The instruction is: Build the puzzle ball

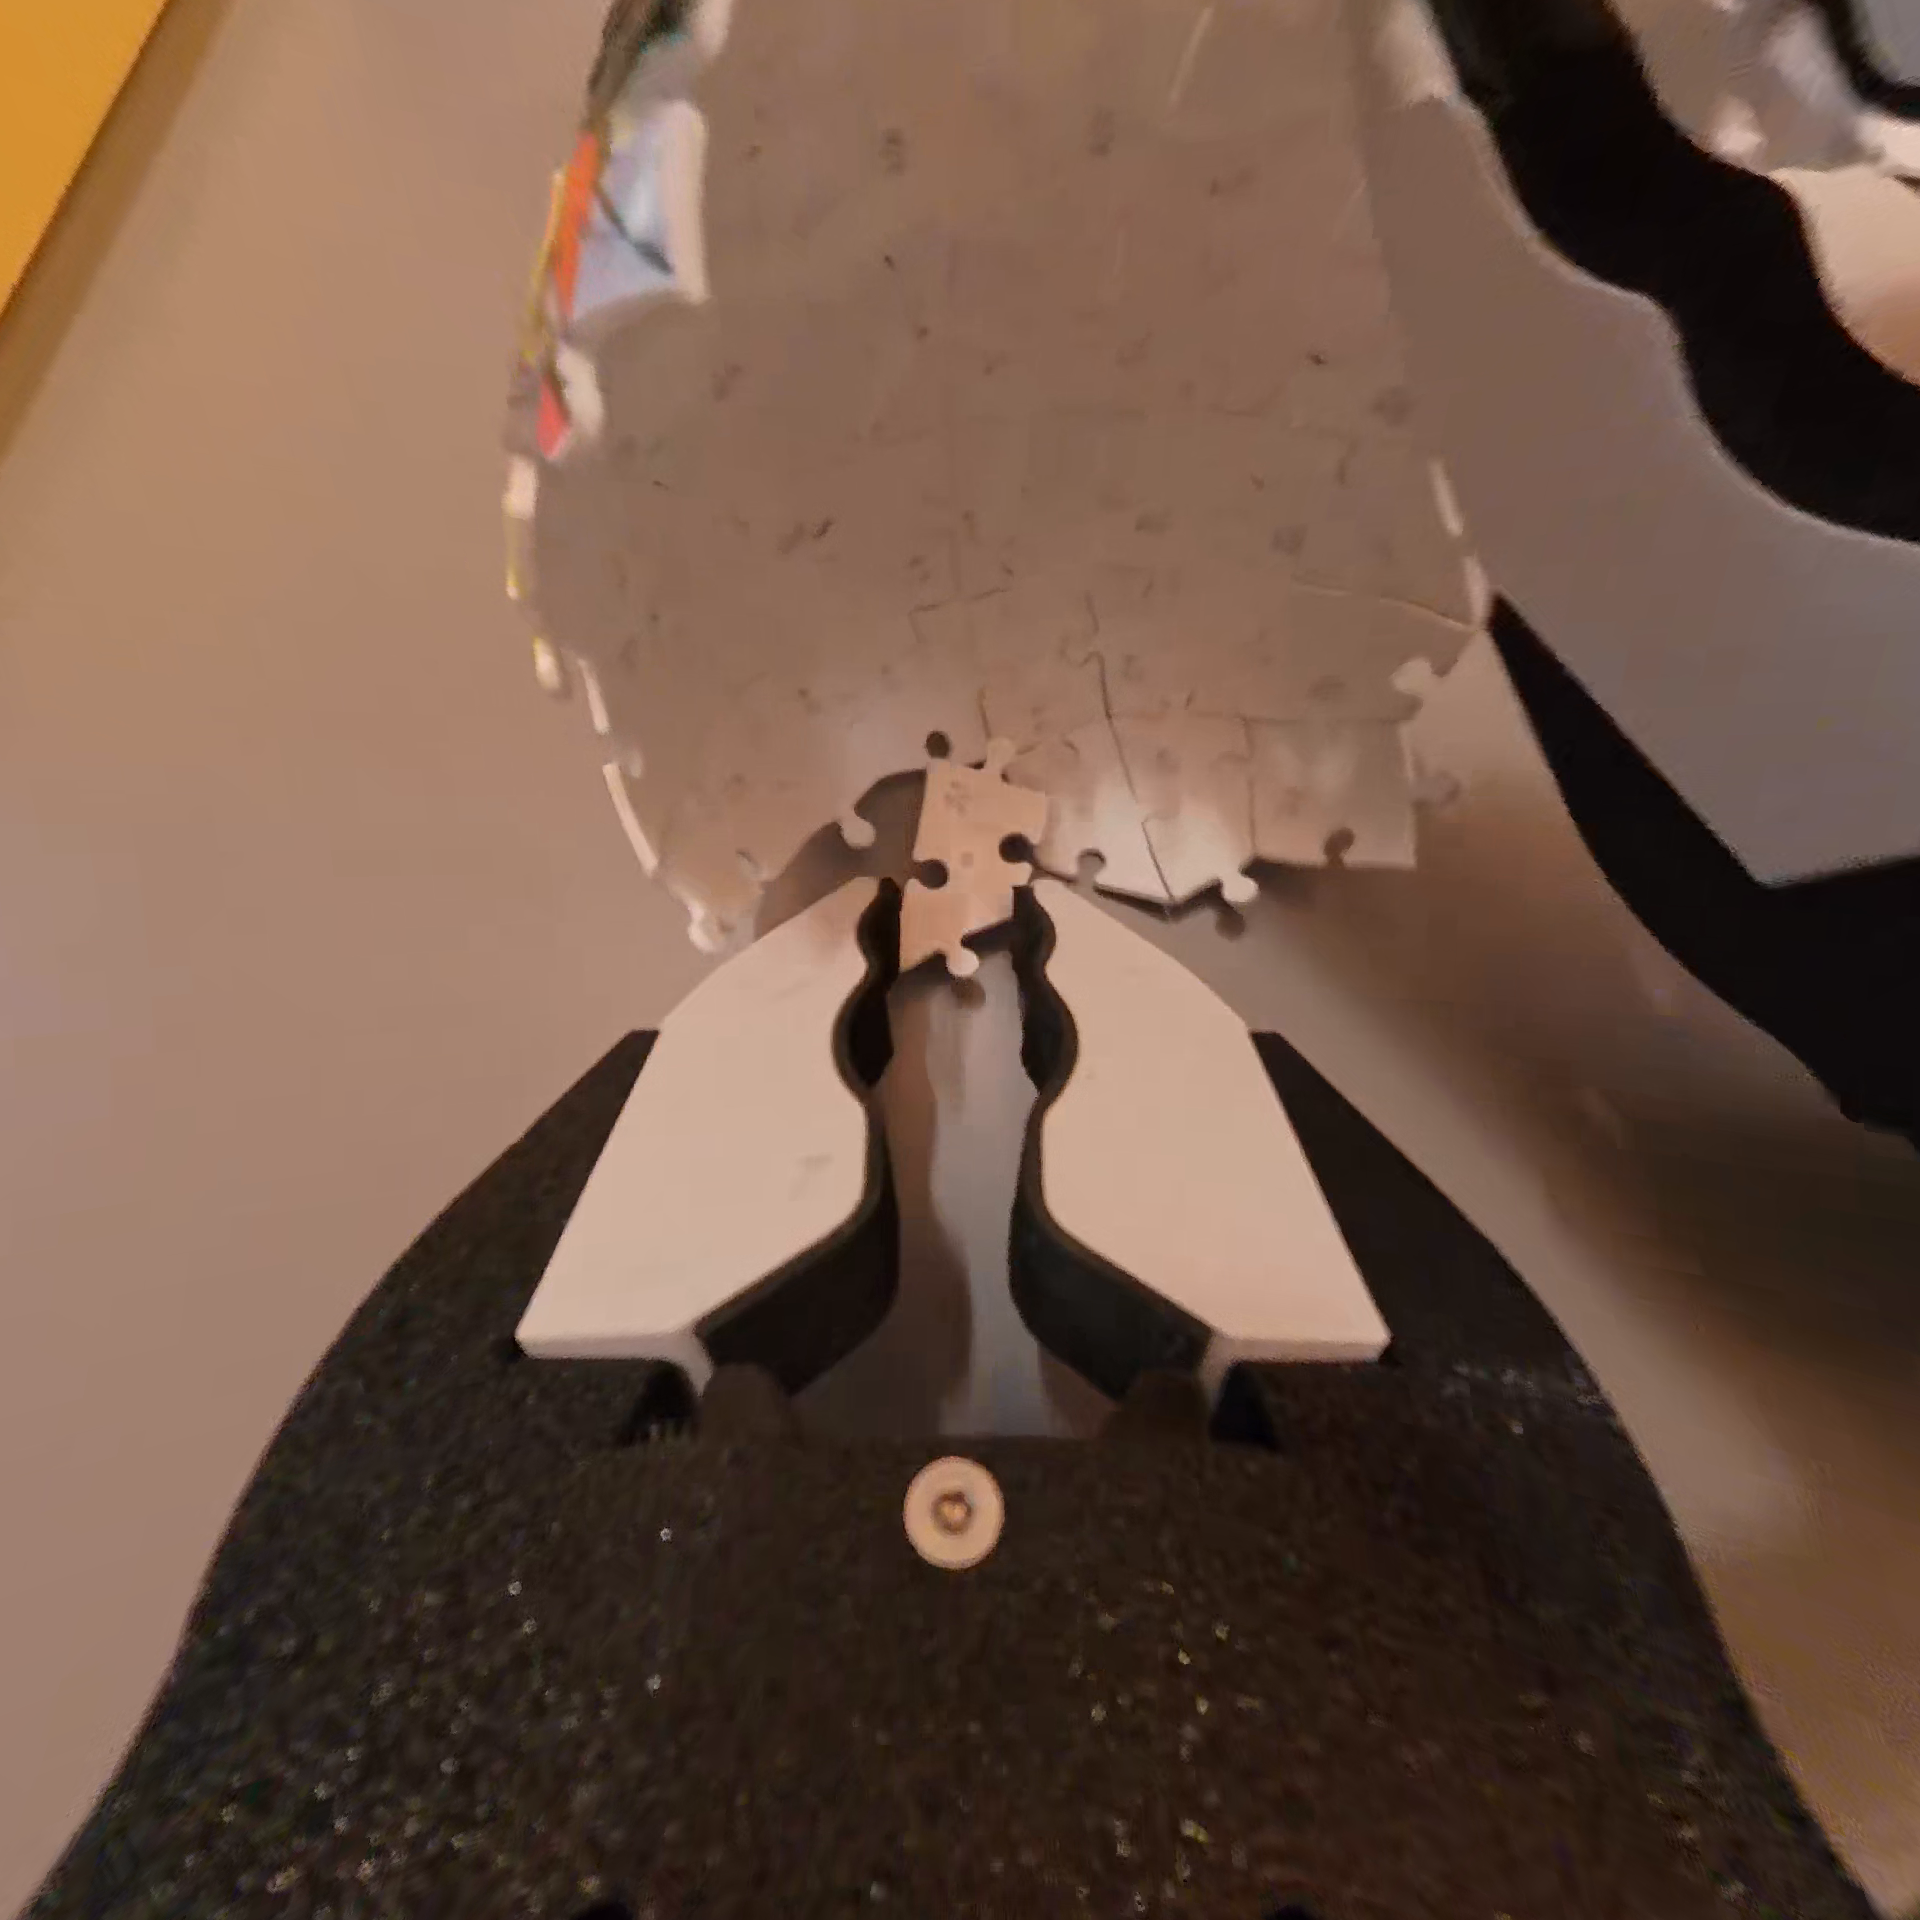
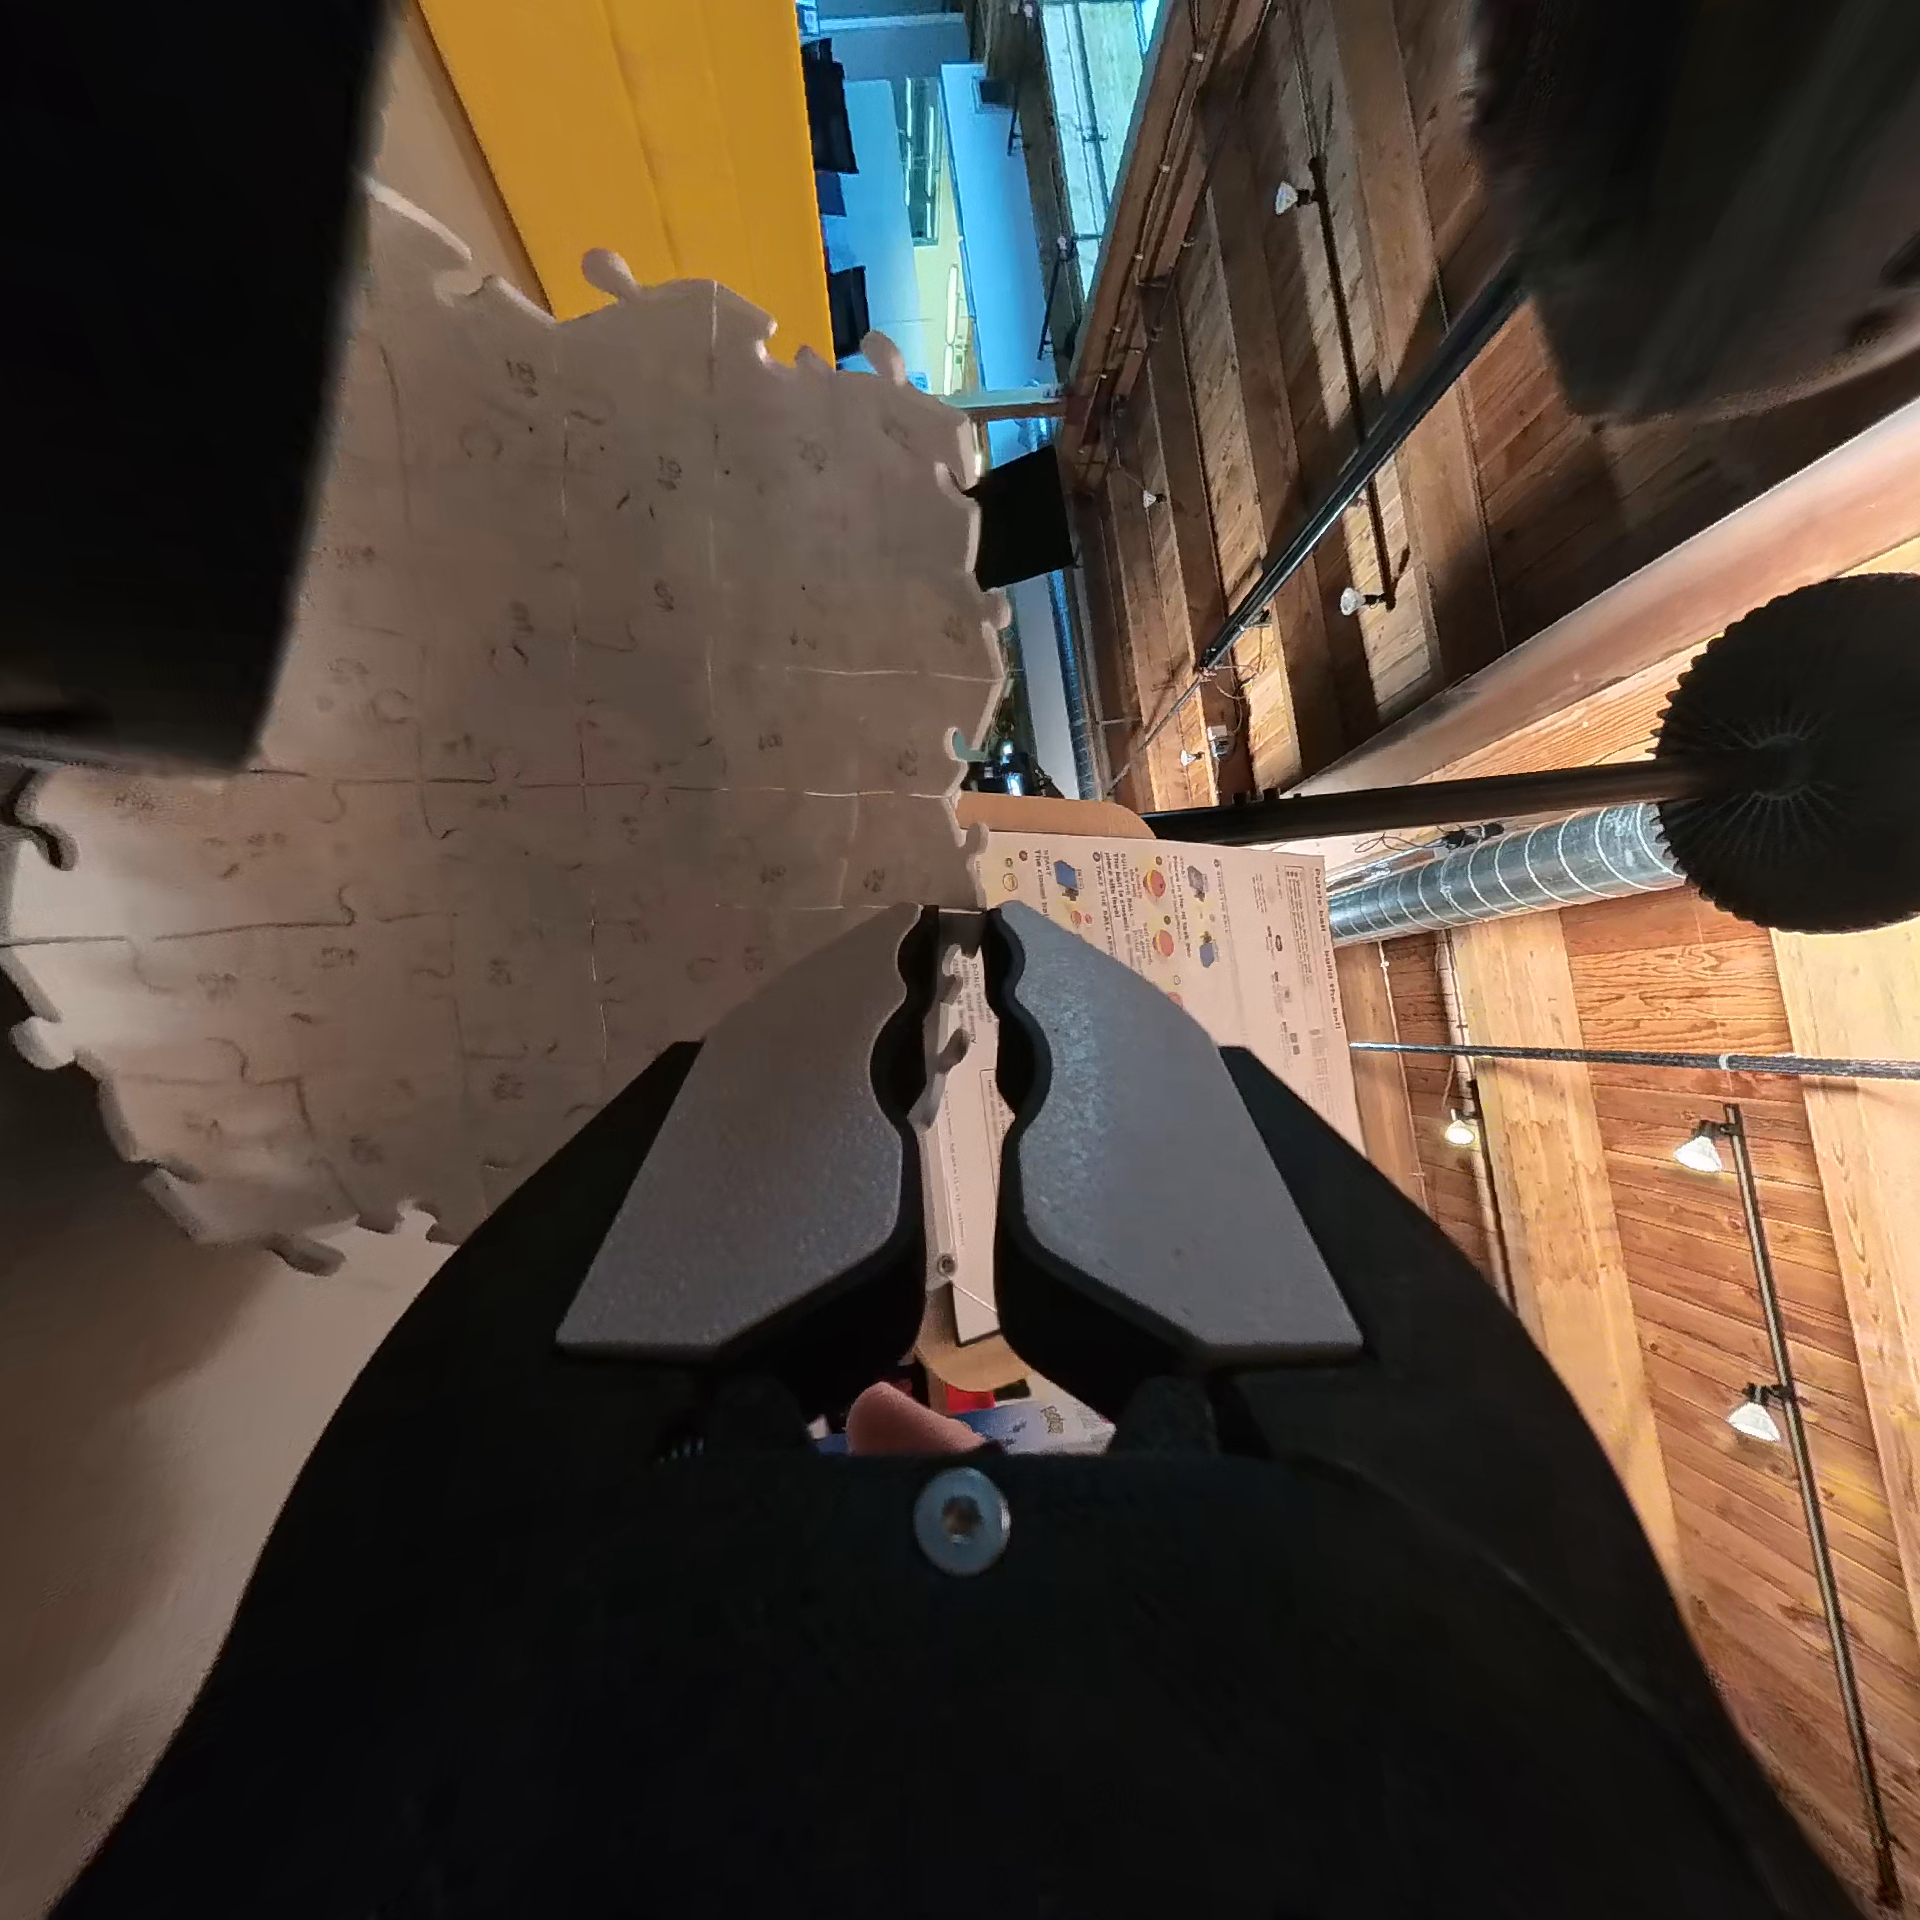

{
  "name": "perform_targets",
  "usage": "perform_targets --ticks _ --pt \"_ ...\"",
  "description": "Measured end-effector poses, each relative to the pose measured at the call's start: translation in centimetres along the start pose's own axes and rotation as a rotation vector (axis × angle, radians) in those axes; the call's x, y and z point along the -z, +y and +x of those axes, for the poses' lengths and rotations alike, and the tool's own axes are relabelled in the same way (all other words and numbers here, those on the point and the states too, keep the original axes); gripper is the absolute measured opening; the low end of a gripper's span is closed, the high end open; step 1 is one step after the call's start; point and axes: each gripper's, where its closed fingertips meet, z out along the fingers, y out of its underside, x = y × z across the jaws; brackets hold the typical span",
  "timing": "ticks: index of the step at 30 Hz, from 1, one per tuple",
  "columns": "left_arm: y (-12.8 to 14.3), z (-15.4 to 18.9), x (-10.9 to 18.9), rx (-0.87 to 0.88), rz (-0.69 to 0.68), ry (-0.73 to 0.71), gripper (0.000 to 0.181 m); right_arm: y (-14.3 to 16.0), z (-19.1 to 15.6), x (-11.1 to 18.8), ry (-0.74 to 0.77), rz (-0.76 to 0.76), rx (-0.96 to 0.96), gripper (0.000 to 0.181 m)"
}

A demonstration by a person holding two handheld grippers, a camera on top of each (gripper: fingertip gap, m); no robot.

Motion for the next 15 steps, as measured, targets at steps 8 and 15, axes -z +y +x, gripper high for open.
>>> perform_targets --ticks 8,15 --pt "-0.2 -0.5 -1.0 0.068 -0.039 -0.045 0.02 0.0 -0.1 0.0 -0.009 0.001 -0.027 0.007" --pt "-0.6 0.1 -0.6 0.12 0.008 0.026 0.023 -0.2 0.0 0.0 -0.003 0.011 -0.031 0.007"
